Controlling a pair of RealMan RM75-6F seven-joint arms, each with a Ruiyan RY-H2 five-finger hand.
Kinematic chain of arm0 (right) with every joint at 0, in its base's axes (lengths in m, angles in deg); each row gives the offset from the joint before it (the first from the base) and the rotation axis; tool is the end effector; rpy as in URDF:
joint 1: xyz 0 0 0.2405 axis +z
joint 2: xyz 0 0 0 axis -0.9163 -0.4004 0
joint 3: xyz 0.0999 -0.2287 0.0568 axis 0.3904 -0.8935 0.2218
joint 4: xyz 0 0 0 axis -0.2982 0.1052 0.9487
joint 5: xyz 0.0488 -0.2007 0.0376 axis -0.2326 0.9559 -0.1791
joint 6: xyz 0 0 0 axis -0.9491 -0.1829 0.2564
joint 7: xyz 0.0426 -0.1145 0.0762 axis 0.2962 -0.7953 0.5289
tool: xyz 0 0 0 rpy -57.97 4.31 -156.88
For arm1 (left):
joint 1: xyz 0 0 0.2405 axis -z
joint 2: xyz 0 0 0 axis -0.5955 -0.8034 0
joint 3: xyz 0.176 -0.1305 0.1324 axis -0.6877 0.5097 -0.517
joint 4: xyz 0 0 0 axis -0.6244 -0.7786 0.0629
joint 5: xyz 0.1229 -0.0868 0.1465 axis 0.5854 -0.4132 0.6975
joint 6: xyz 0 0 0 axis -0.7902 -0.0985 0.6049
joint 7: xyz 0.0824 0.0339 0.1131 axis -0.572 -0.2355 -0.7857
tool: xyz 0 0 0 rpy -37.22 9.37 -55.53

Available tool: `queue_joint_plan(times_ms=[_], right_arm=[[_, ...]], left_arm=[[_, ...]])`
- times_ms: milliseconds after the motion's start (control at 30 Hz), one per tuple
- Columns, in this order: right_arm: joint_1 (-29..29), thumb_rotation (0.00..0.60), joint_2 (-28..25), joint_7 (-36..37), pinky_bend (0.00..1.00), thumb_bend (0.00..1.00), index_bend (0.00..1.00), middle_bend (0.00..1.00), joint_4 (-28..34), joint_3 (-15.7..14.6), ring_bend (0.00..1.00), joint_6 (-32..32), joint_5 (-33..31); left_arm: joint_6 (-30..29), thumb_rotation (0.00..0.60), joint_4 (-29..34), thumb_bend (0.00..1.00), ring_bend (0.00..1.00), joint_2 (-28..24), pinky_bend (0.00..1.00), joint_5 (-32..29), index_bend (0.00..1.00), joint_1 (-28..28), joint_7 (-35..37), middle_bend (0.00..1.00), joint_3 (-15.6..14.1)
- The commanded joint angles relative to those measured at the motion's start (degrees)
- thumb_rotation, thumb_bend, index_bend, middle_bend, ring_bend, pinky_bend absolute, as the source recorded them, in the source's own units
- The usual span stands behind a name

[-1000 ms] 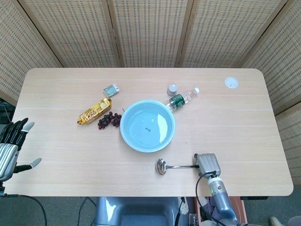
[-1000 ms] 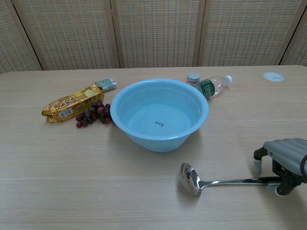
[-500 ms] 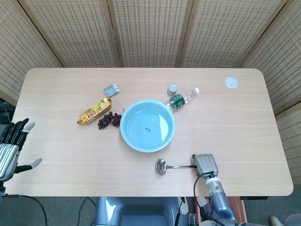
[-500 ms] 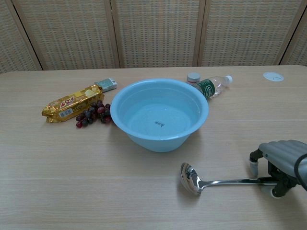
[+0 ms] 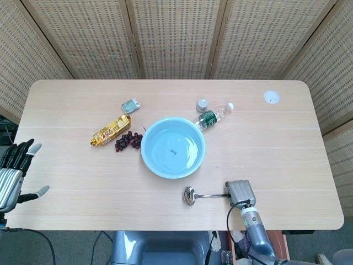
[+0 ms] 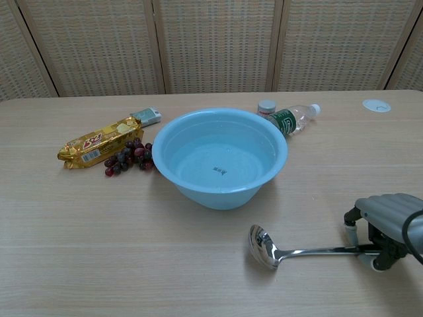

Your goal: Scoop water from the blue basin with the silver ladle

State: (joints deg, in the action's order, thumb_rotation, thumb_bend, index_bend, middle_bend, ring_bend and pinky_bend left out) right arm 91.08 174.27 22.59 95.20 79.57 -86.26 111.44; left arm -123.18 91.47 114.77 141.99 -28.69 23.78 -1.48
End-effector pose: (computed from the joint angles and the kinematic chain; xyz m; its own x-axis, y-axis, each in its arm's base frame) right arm -0.2459 -0.2398 -0.0621 0.5719 -0.4521 0.6845 -0.7985 -0.1155 0.5908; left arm -0.2600 0.1908 0.1804 0.3935 -0.0123 0.9192 0.9108 -0.1306 -0.3917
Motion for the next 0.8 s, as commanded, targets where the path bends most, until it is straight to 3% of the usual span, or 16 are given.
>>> queue_joint_plan(times_ms=[33, 267, 800], right_arm=[[0.02, 0.6, -0.09, 0.15, 1.0, 0.54, 0.68, 1.0, 0.0, -0.03, 0.99, -0.21, 0.04], [-0.29, 0.6, -0.86, 2.99, 1.0, 0.66, 0.73, 1.0, 0.55, -0.02, 0.99, -1.04, 2.27], [-2.09, 0.6, -9.05, 17.62, 1.0, 0.7, 0.77, 1.0, 6.06, -0.45, 0.99, -1.17, 11.83]], left_arm=[[0.05, 0.6, 0.0, 0.0, 0.0, 0.0, 0.0, -0.01, 0.0, 0.03, -0.03, 0.0, 0.01], [0.2, 0.6, 0.0, 0.0, 0.0, 0.01, 0.0, 0.02, 0.0, 0.11, 0.01, 0.0, -0.05], [0.73, 0.6, 0.04, 0.0, 0.0, 0.2, 0.0, 0.1, 0.0, 0.38, -0.38, 0.0, -0.19]])
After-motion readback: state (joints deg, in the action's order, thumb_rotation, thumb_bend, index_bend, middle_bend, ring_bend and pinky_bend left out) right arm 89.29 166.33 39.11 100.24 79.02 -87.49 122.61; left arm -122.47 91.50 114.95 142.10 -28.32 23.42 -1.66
